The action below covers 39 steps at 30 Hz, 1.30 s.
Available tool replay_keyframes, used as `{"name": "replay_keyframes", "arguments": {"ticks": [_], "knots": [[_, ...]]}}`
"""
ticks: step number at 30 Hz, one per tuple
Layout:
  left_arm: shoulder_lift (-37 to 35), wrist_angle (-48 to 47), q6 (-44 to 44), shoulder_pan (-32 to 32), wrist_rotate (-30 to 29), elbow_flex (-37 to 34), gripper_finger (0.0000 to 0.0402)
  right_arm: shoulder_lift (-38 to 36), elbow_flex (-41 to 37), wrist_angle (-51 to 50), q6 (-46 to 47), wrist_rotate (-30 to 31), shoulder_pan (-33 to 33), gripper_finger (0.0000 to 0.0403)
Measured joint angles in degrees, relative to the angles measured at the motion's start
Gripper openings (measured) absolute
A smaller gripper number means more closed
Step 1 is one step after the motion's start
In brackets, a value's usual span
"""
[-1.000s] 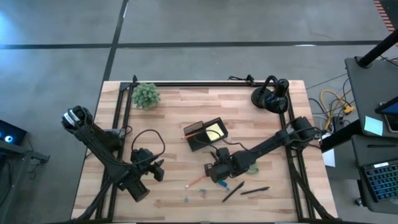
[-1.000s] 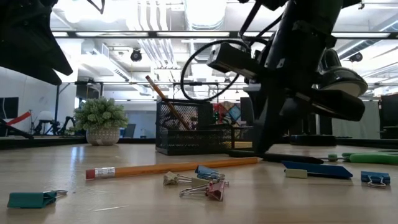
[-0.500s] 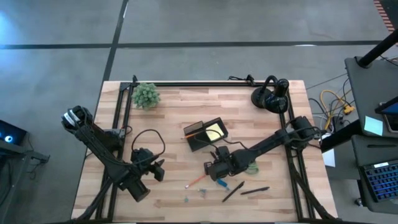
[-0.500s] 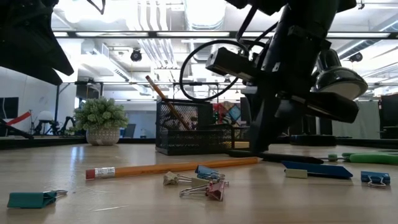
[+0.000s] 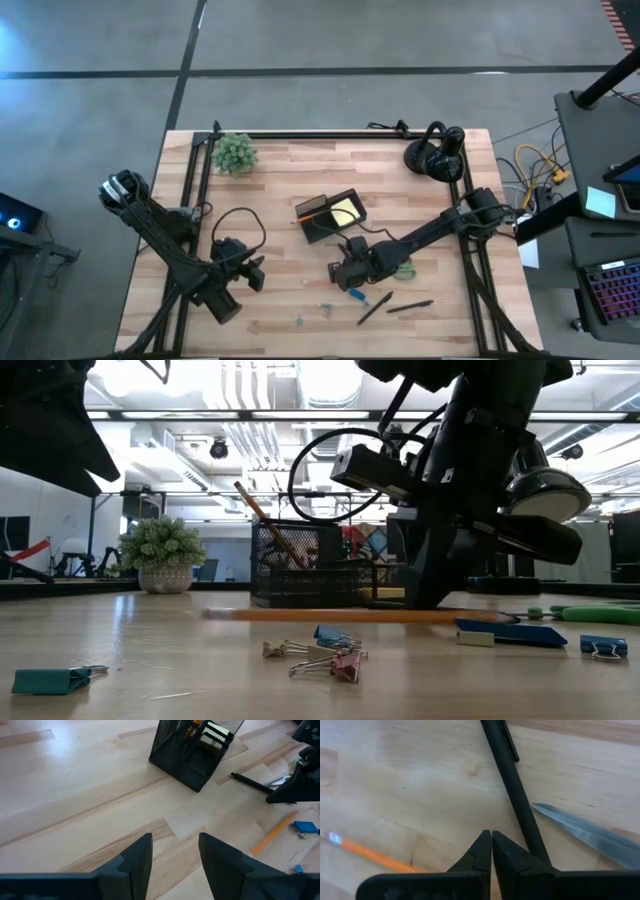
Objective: Pick and place office supplies into organizer
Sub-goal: Put the orange pencil into the black desk organizer
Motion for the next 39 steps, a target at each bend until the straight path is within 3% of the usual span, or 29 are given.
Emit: {"name": "replay_keyframes", "arguments": {"ticks": [11, 18, 39], "knots": [[0.00, 0.77, 0.00, 0.34, 0.15, 0.00, 0.0148, -2.21, 1.55, -0.53, -2.41, -2.04, 1.80, 0.0009], [0.00, 0.86, 0.00, 0.48, 0.54, 0.00, 0.0148, -6.05, 1.33, -12.55, 3.81, -1.24, 6.57, 0.0009], [0.00, 1.29, 0.01, 0.60, 0.34, 0.00, 0.0148, -3.90, -0.79, -7.03, 8.54, -1.62, 7.89, 0.0009]]}}
